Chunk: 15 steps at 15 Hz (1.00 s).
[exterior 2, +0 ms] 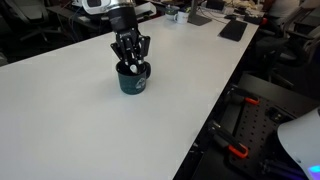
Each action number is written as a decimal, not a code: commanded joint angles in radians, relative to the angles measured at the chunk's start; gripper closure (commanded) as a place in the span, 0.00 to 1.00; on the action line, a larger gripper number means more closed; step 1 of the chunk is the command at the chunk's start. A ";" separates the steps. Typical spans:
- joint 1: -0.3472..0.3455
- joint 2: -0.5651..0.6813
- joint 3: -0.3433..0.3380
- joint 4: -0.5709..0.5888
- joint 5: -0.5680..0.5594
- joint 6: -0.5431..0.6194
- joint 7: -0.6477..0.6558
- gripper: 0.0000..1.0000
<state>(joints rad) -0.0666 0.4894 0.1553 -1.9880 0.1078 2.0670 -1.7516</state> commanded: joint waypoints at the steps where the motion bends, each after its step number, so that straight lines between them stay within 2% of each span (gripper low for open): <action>1: -0.006 0.009 0.007 0.022 0.023 -0.025 -0.027 0.93; 2: -0.006 0.010 0.007 0.023 0.024 -0.025 -0.026 0.93; 4: -0.007 0.010 0.007 0.024 0.024 -0.022 -0.026 1.00; 8: -0.005 0.015 0.004 0.024 0.021 -0.020 -0.015 1.00; 9: -0.005 0.016 0.004 0.024 0.021 -0.020 -0.013 0.91; 10: -0.005 0.016 0.003 0.023 0.020 -0.020 -0.012 0.73; 15: -0.004 0.022 0.004 0.026 0.017 -0.016 -0.014 0.38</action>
<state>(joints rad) -0.0695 0.5098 0.1553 -1.9761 0.1099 2.0668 -1.7521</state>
